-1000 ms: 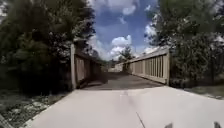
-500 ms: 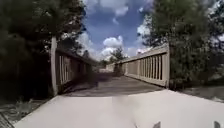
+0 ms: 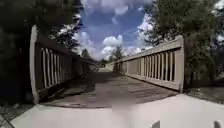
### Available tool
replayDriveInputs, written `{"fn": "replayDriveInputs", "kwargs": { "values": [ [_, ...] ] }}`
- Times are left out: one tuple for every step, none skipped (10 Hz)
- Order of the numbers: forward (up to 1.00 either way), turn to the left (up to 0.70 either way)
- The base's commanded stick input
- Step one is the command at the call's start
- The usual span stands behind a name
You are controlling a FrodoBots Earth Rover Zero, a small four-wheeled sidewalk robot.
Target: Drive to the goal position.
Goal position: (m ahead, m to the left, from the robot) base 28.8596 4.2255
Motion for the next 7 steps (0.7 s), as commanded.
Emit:
{"fn": "replayDriveInputs", "kwargs": {
  "values": [
    [1.0,0.0],
    [1.0,0.0],
    [1.0,0.0],
    [1.0,0.0],
    [1.0,0.27],
    [1.0,0.27],
    [1.0,0.27]
  ]
}}
